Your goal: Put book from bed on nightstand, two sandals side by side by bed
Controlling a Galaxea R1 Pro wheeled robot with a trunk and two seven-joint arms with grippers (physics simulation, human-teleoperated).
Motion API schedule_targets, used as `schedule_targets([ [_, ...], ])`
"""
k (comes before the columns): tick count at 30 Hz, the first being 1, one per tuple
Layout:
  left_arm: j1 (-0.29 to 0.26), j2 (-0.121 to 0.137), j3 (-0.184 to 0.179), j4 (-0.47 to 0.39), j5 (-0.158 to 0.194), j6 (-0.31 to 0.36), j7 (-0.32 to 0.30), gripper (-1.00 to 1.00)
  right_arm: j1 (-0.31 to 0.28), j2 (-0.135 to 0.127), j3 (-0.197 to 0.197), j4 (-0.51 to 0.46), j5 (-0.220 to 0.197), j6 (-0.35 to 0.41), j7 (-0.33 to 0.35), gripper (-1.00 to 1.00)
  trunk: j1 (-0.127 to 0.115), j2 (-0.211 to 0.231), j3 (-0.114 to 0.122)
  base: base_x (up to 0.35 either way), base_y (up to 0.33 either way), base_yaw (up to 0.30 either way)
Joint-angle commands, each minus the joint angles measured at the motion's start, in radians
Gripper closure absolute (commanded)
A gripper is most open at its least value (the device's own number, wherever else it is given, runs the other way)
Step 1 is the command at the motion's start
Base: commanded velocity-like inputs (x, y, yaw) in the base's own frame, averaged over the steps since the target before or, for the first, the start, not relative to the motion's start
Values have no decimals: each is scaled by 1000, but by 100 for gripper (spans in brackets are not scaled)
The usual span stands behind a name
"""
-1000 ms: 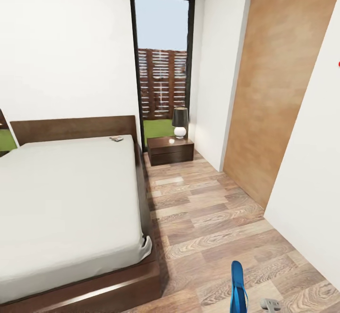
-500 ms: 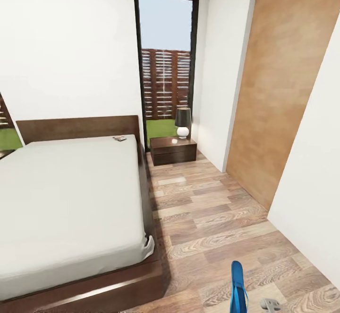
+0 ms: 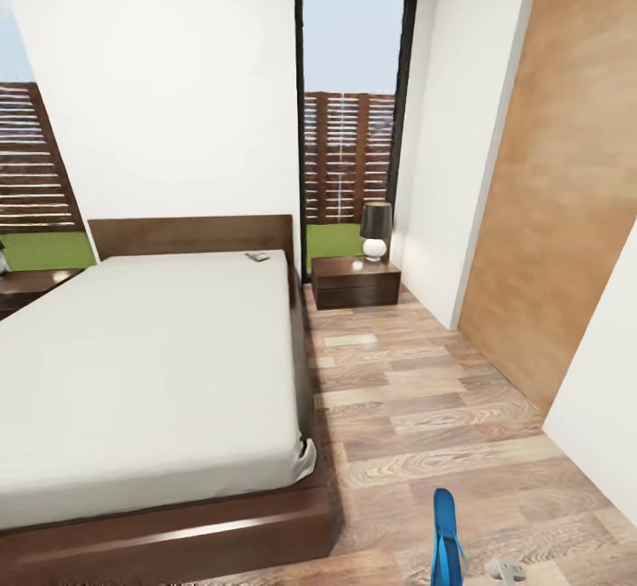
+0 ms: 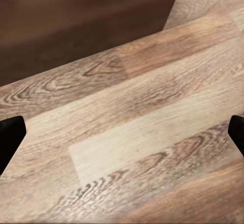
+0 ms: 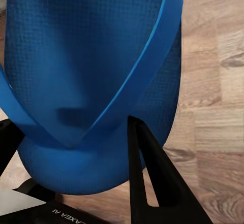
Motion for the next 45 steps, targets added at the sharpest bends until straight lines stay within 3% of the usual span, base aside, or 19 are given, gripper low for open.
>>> schedule_targets([
  [1, -1, 1, -4, 1, 0, -3, 0, -100, 0, 0, -1, 0, -9, 7, 4, 100, 0, 0, -1, 0, 0, 254],
  [18, -1, 1, -4, 1, 0, -4, 0, -100, 0, 0, -1, 0, -8, 7, 4, 100, 0, 0, -2, 0, 0, 254],
  [45, -1, 1, -4, 1, 0, -4, 0, -100, 0, 0, -1, 0, -7, 7, 2, 100, 0, 0, -29, 0, 0, 206],
])
